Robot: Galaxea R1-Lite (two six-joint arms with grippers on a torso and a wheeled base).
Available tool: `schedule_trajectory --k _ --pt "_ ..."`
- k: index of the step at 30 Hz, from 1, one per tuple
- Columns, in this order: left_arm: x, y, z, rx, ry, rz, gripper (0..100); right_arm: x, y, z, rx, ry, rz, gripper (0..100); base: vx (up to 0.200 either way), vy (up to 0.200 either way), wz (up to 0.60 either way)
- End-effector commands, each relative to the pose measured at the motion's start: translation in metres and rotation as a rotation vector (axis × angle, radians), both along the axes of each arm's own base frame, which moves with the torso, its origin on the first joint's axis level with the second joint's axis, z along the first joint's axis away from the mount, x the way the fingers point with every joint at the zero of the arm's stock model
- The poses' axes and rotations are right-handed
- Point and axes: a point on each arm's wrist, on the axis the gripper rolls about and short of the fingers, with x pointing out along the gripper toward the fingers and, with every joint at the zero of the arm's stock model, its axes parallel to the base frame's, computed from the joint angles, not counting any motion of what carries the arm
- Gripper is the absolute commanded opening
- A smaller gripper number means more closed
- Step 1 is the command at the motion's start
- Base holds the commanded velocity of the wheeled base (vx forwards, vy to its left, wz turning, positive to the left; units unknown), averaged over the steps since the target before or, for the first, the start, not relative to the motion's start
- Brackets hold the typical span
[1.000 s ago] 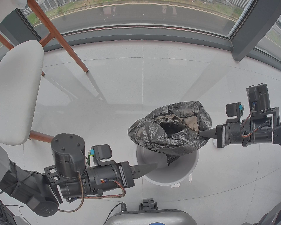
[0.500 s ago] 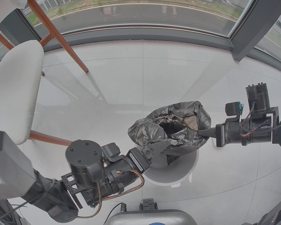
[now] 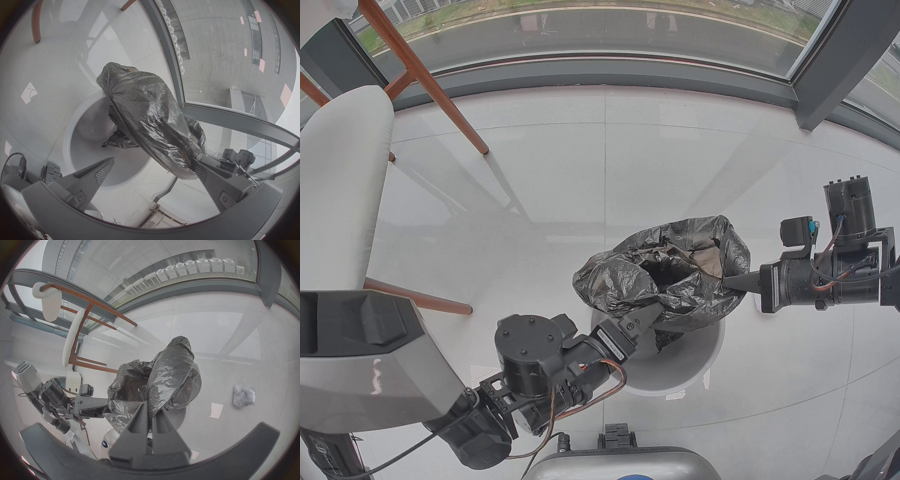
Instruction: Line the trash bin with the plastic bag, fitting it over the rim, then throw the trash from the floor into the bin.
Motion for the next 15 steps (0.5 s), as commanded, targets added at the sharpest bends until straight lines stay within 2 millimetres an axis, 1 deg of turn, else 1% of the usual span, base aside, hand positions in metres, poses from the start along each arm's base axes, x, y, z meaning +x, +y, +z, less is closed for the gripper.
schedule_trajectory --k 1,6,11,12,15 --pt "0.023 0.002 0.005 -0.043 -0.017 0.053 100 0.003 0.002 0.000 0.000 0.001 0.001 0 0.000 0.000 0.00" --pt "0.037 0.007 0.012 -0.069 -0.044 0.087 100 0.004 0.002 0.002 0.003 -0.004 0.001 0 0.000 0.000 0.00" --pt "0.037 0.006 0.014 -0.073 -0.049 0.088 100 0.004 0.003 0.001 0.001 -0.002 0.001 0 0.000 0.000 0.00" --pt "0.037 0.006 0.013 -0.073 -0.047 0.087 0 0.004 0.003 0.001 0.002 -0.001 0.003 0 0.000 0.000 0.00" --pt "0.036 0.005 0.015 -0.079 -0.052 0.080 0 0.004 0.003 0.002 0.003 -0.004 0.003 0 0.000 0.000 0.00"
